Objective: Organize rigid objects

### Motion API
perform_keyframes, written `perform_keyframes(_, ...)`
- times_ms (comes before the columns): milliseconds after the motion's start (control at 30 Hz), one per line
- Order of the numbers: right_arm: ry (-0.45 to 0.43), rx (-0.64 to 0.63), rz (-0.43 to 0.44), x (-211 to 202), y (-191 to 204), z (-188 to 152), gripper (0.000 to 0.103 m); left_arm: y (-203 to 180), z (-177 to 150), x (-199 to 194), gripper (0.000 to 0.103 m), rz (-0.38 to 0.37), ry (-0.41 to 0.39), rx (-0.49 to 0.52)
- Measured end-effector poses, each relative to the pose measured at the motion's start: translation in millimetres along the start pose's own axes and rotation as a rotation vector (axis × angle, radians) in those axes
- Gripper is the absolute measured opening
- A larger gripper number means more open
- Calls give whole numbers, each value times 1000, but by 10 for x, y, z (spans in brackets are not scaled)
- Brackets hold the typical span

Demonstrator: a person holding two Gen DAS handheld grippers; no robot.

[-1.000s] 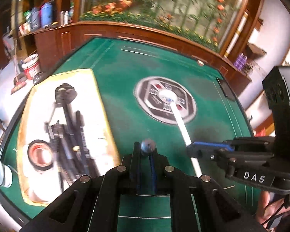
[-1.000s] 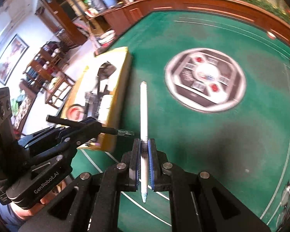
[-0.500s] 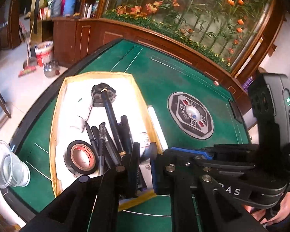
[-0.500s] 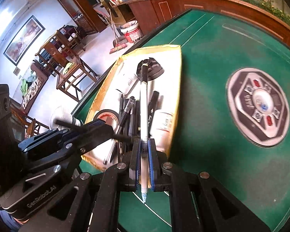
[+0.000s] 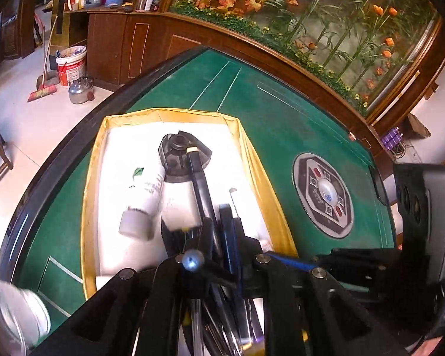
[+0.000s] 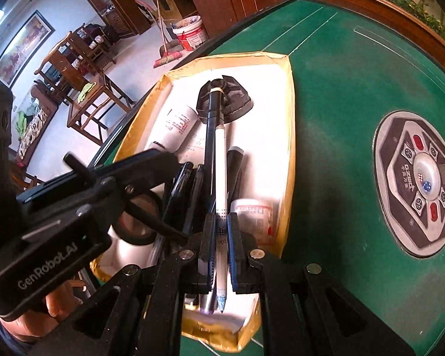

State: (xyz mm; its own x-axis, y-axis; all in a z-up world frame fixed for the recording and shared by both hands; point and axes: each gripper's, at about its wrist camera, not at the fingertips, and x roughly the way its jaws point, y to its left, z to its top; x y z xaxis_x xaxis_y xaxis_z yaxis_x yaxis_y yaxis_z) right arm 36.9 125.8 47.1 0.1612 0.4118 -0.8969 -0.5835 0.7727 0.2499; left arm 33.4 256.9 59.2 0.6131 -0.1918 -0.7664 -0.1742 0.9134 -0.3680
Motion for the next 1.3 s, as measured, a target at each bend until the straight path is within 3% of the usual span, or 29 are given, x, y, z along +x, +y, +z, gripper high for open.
perform_keyframes(533,-25,-11,-41,197,-44,301,8,141,215,324,15,56,35,-12)
perform_keyframes(600,-35,-16,-43,186,-66,330,8,161,237,329,21,67,35,-17)
perform_keyframes(667,-45,-18,-40,145,-80,330,8,177,249,300,47,78,23,-22)
perform_keyframes(733,-56,-19,-38,79,-106,314,9,185,250,248,60,89,4,-29)
perform_keyframes(900,-79,1,-17,-80,-178,262,20,89,239,56,68,118,-42,-19)
perform_keyframes(1067,-119,10,-18,-339,-237,108,35,-154,134,-247,93,211,-145,26)
perform_keyframes(1300,-151,27,-17,-634,-389,-243,46,-551,-141,-504,98,374,-223,110)
